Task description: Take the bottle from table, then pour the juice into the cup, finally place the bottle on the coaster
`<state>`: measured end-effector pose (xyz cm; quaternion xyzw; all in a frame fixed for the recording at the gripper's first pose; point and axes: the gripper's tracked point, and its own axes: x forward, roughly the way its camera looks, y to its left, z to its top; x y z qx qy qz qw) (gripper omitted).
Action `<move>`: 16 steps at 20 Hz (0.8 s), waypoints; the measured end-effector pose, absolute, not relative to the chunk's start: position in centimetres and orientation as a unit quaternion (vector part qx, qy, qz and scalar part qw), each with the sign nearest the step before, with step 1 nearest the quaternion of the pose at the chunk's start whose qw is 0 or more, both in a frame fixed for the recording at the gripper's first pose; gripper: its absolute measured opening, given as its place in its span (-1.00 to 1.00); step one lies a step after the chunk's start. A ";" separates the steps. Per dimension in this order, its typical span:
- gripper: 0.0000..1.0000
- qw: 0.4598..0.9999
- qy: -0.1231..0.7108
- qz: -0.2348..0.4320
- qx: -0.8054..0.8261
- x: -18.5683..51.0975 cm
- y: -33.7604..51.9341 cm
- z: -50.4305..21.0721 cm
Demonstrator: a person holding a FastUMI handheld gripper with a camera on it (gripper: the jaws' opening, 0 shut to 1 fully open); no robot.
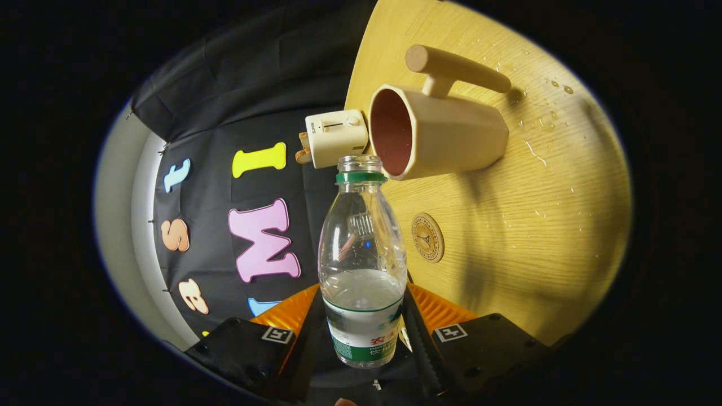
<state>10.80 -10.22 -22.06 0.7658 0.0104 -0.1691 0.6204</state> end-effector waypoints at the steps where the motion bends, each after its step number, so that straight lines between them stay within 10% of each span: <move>1: 0.50 0.618 0.009 -0.169 0.768 10.9 -10.3 -22.1; 16: 0.50 0.587 -0.006 -0.172 0.791 11.6 -11.0 -21.7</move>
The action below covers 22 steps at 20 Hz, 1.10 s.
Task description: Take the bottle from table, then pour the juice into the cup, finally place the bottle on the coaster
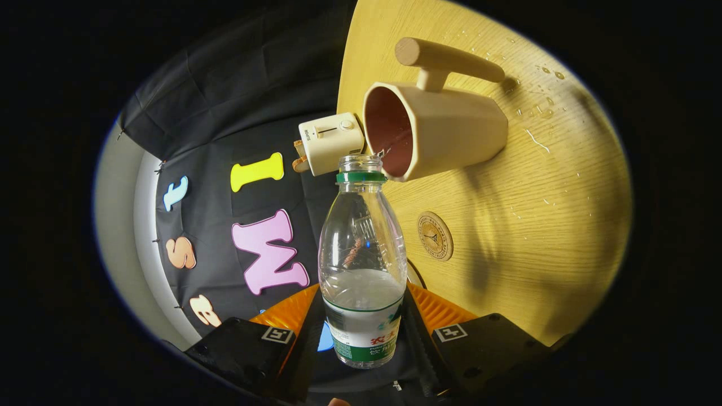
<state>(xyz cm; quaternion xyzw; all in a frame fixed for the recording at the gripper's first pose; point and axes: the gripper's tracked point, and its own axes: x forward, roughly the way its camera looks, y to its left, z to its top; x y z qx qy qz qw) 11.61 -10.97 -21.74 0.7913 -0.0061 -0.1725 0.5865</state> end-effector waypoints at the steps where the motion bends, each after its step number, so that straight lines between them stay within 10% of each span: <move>1: 0.50 0.585 -0.005 -0.172 0.792 11.7 -10.9 -21.7; 22: 0.50 0.536 -0.003 -0.167 0.827 12.0 -11.8 -21.1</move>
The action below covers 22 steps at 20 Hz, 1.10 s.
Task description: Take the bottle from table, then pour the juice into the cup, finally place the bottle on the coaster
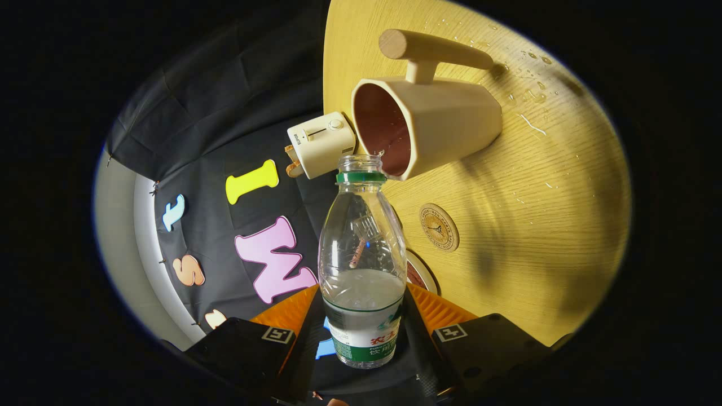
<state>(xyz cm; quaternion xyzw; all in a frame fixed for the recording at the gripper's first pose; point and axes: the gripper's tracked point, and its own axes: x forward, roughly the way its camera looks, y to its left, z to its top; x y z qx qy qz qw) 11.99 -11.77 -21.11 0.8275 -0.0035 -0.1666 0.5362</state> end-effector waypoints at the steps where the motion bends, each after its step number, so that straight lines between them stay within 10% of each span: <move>1: 0.50 0.534 -0.003 -0.167 0.829 12.0 -11.8 -21.1; 22: 0.50 0.477 -0.005 -0.158 0.864 11.7 -12.8 -19.7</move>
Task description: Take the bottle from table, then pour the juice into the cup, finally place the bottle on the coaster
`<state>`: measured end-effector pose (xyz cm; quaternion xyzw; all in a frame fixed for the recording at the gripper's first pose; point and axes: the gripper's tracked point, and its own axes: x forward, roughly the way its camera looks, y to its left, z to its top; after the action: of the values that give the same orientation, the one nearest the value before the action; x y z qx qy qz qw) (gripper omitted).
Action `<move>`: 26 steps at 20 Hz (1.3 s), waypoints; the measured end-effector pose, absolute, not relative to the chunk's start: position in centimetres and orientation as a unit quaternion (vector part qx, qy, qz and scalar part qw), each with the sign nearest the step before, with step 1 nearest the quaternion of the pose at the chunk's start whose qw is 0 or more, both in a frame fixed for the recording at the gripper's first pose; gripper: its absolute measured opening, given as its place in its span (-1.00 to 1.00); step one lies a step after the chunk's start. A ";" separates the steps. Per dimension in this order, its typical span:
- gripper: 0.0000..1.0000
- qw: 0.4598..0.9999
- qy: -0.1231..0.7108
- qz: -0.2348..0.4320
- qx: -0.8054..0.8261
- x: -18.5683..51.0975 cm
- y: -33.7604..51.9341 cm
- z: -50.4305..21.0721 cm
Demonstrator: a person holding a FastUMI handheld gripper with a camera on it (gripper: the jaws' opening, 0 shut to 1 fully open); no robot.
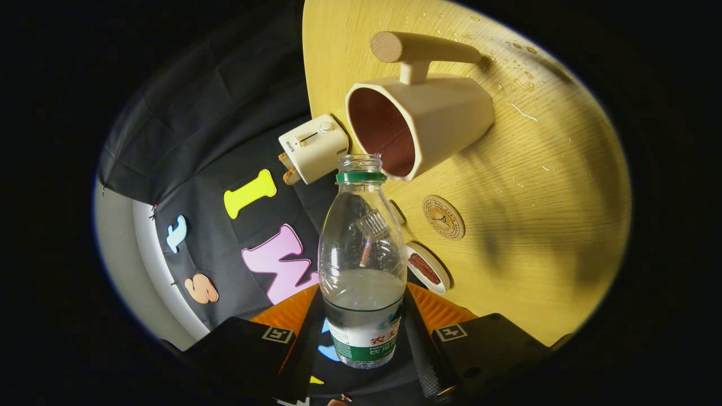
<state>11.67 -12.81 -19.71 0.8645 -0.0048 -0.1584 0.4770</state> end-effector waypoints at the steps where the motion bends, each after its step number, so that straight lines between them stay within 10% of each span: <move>1: 0.50 0.473 -0.004 -0.157 0.867 11.6 -12.8 -19.5; 26: 0.50 0.432 0.011 -0.169 0.886 11.1 -13.7 -18.9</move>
<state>11.07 -13.69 -18.88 0.8860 0.0110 -0.1692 0.4316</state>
